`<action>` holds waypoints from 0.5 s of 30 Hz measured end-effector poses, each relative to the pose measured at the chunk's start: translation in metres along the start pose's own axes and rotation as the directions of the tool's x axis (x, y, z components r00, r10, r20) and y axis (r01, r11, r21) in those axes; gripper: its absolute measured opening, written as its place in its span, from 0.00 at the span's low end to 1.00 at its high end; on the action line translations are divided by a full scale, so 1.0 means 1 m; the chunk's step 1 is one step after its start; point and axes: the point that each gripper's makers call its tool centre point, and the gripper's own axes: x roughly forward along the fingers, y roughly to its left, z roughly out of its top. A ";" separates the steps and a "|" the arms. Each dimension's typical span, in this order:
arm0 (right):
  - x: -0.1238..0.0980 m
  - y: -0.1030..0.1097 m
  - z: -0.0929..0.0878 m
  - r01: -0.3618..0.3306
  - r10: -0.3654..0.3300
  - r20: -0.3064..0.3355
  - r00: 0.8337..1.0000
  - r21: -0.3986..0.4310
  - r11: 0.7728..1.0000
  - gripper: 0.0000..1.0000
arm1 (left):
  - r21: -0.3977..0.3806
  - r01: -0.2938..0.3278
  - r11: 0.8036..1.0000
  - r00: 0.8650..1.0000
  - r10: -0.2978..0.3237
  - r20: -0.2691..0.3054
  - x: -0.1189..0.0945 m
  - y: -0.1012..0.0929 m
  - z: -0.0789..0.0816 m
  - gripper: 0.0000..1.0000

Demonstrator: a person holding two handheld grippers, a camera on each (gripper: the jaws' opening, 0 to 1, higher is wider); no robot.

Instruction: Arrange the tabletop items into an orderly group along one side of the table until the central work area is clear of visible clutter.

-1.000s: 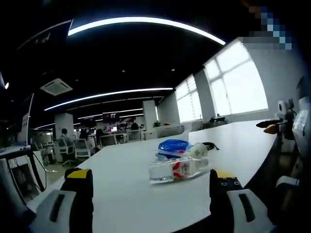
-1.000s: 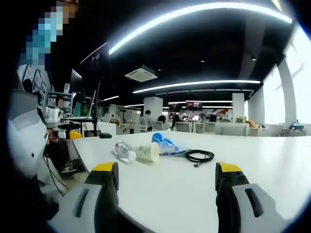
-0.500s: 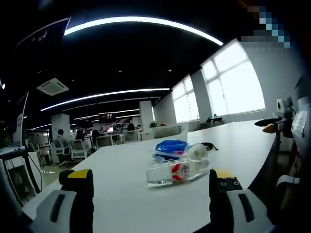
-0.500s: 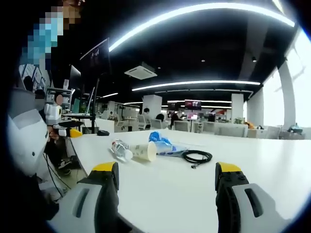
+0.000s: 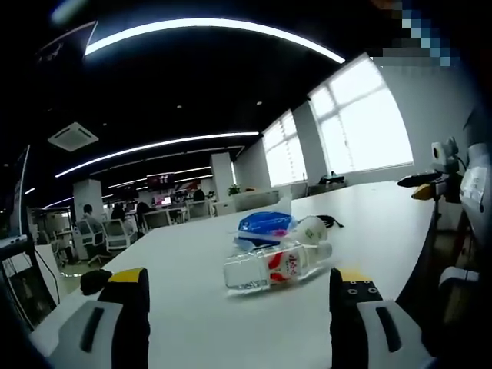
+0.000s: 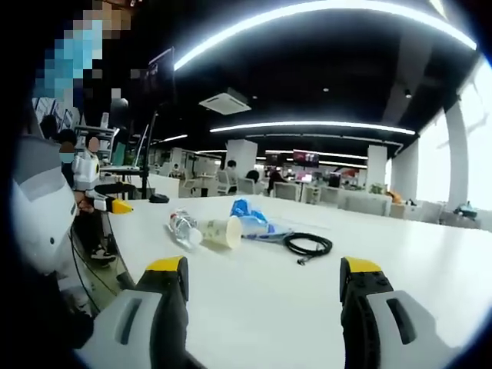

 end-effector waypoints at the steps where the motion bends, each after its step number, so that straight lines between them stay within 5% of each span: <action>1: 0.000 -0.002 0.001 0.007 -0.007 -0.006 1.000 -0.010 1.000 0.78 | 0.005 0.004 1.000 1.000 -0.004 -0.003 0.001 -0.001 -0.001 0.96; 9: -0.003 -0.002 0.001 0.005 -0.007 -0.029 1.000 -0.061 0.998 0.77 | 0.031 0.037 0.999 0.999 -0.036 -0.018 0.006 -0.005 -0.002 0.94; 15: -0.003 0.004 0.002 -0.021 0.020 -0.031 0.999 -0.059 0.998 0.77 | 0.196 0.150 0.969 0.988 -0.140 -0.065 0.021 -0.020 0.007 0.94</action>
